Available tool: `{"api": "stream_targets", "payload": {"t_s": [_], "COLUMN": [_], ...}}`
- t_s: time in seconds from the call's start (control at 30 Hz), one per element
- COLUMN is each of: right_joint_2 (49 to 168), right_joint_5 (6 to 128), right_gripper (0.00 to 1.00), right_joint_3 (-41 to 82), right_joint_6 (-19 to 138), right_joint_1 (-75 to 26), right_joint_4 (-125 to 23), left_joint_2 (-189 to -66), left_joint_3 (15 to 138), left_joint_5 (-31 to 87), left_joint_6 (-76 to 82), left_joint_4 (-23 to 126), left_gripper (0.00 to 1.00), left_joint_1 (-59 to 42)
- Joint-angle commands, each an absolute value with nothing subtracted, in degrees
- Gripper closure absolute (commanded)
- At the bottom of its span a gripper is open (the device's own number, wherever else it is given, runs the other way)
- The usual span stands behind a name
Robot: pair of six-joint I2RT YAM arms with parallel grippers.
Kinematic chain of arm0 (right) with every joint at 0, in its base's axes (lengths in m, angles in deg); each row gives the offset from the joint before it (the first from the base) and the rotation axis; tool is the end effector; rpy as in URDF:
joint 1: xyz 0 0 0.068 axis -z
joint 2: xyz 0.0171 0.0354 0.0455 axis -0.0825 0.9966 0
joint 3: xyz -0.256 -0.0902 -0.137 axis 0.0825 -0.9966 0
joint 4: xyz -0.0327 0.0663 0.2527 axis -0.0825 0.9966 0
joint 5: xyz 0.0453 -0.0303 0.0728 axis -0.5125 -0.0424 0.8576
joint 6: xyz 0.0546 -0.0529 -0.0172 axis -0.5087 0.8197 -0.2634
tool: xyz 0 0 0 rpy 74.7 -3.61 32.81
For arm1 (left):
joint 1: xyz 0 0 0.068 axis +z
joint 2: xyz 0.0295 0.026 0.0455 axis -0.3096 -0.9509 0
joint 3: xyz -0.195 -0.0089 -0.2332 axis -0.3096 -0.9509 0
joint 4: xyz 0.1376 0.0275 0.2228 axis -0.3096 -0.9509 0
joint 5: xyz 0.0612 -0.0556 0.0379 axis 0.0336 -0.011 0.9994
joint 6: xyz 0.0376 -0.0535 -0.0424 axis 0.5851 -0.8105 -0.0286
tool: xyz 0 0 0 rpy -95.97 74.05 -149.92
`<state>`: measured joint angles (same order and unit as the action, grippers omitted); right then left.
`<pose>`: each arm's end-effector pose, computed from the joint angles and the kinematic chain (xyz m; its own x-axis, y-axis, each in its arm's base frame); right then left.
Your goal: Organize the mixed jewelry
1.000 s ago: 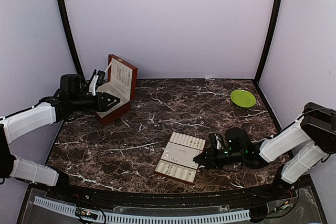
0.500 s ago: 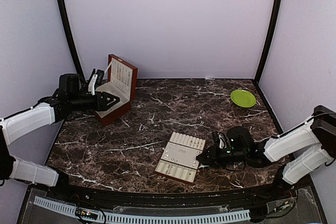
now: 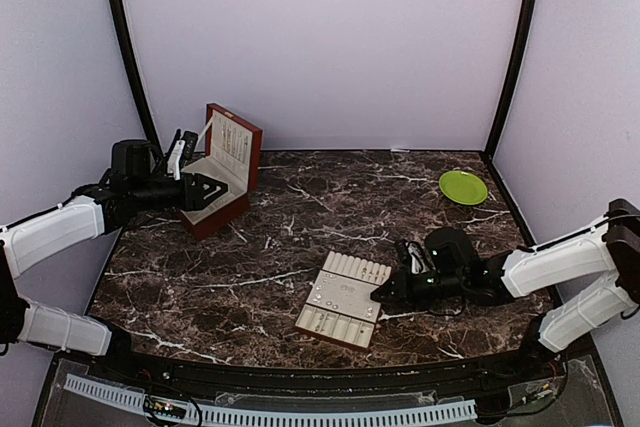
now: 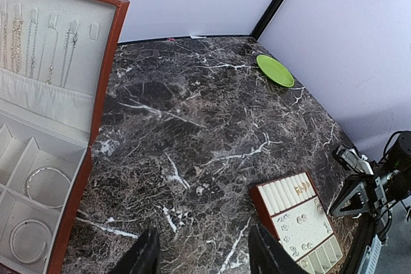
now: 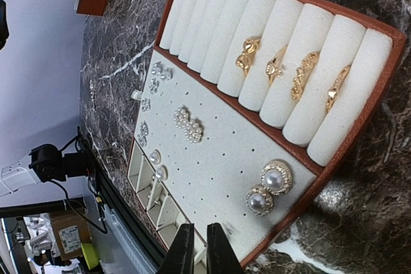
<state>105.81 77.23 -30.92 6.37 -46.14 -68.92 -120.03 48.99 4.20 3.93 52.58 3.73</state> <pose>0.1498 0.2166 0.1557 -0.9637 0.1218 -0.2374 -0.1170 0.6067 0.7863 0.2648 -0.1040 0.2994 -0.4618 -0.0455 -0.8858 0.6144 0.7039 -0.3564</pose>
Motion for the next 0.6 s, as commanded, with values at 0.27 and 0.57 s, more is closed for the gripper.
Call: {"api": "stream_targets", "payload": {"t_s": [0.27,0.57], "right_joint_2": [109.4,110.4], "right_joint_5": [80.2,80.1], "right_gripper": [0.92,0.92], "right_joint_3": [-30.5,-30.1], "right_joint_6": [6.7,6.6], "right_joint_1": [-47.3,-47.5], "right_joint_4": [-73.4,-73.9], "left_joint_2": [-118.5,-118.7], "left_joint_3": [48.3,48.3], "left_joint_5": [4.0,3.9], "left_joint_6": [3.8,3.7], "left_joint_4": [53.8,53.8], "left_gripper": [0.51,0.51], "left_joint_1": [4.1,4.1]}}
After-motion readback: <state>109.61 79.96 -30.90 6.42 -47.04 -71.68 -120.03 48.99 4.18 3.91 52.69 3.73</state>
